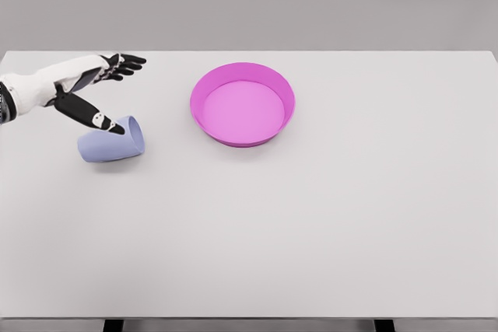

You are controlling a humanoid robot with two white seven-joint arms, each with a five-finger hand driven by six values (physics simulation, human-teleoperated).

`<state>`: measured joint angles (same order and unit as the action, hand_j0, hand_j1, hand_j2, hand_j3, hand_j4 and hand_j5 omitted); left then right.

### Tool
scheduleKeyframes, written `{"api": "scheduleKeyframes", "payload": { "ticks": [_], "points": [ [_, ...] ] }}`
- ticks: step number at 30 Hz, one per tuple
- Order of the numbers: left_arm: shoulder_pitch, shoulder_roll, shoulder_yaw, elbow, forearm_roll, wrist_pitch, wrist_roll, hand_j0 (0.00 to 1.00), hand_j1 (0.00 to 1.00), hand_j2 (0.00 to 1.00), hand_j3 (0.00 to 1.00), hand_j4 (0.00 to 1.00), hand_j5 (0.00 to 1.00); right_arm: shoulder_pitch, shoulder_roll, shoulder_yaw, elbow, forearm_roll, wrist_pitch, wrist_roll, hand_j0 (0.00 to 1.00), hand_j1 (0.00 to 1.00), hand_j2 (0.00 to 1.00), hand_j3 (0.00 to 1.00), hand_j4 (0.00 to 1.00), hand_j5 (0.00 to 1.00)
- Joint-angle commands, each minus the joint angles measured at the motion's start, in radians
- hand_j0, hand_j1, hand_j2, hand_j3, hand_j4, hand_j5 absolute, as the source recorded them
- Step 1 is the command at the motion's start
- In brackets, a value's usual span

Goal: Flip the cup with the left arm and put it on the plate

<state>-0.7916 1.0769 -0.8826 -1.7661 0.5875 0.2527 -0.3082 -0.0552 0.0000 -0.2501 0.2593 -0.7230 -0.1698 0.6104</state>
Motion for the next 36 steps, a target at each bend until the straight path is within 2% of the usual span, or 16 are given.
{"api": "scheduleKeyframes", "payload": {
  "ticks": [1, 7, 10, 14, 16, 20, 23, 25, 36],
  "points": [
    [0.005, -0.009, 0.002, -0.001, -0.002, -0.067, -0.003, 1.00, 1.00, 1.00, 1.00, 1.00, 1.00, 0.000, 0.000, 0.000, 0.000, 0.001, 0.000, 0.000, 1.00, 1.00, 1.00, 1.00, 1.00, 1.00],
    [0.054, 0.005, 0.001, 0.000, -0.008, -0.105, 0.008, 1.00, 1.00, 1.00, 1.00, 1.00, 1.00, 0.000, 0.000, 0.000, 0.000, 0.002, 0.000, 0.000, 1.00, 1.00, 1.00, 1.00, 1.00, 1.00],
    [0.078, 0.009, 0.001, 0.000, -0.072, -0.096, 0.009, 1.00, 1.00, 1.00, 1.00, 1.00, 1.00, 0.000, 0.000, 0.000, 0.000, 0.001, 0.000, 0.000, 1.00, 1.00, 1.00, 1.00, 1.00, 1.00],
    [0.088, 0.006, 0.001, 0.000, -0.095, -0.062, 0.011, 1.00, 1.00, 1.00, 1.00, 1.00, 1.00, 0.000, 0.000, 0.000, 0.000, 0.001, 0.000, 0.000, 1.00, 1.00, 1.00, 1.00, 1.00, 1.00],
    [0.118, 0.003, 0.001, 0.000, -0.118, -0.035, 0.018, 1.00, 1.00, 1.00, 1.00, 1.00, 1.00, 0.000, 0.000, 0.000, 0.000, 0.001, 0.000, 0.000, 1.00, 1.00, 1.00, 1.00, 1.00, 1.00],
    [0.117, 0.003, 0.005, 0.000, -0.120, 0.013, 0.023, 1.00, 1.00, 1.00, 1.00, 1.00, 1.00, 0.000, 0.000, 0.000, 0.000, 0.001, 0.000, 0.000, 1.00, 1.00, 1.00, 1.00, 1.00, 1.00],
    [0.121, 0.001, 0.005, 0.000, -0.120, 0.025, 0.069, 1.00, 1.00, 1.00, 1.00, 1.00, 1.00, 0.000, 0.000, 0.000, 0.000, 0.001, 0.000, 0.000, 1.00, 1.00, 1.00, 1.00, 1.00, 1.00],
    [0.124, 0.000, 0.004, 0.000, -0.120, 0.086, 0.070, 1.00, 1.00, 1.00, 1.00, 1.00, 1.00, 0.000, 0.000, 0.000, 0.000, 0.001, 0.000, 0.000, 1.00, 1.00, 1.00, 1.00, 1.00, 1.00],
    [0.126, -0.005, 0.004, 0.000, -0.120, 0.094, 0.072, 1.00, 1.00, 1.00, 1.00, 1.00, 1.00, 0.000, 0.000, 0.000, 0.000, 0.001, 0.000, 0.000, 1.00, 1.00, 1.00, 1.00, 1.00, 1.00]
  ]
}}
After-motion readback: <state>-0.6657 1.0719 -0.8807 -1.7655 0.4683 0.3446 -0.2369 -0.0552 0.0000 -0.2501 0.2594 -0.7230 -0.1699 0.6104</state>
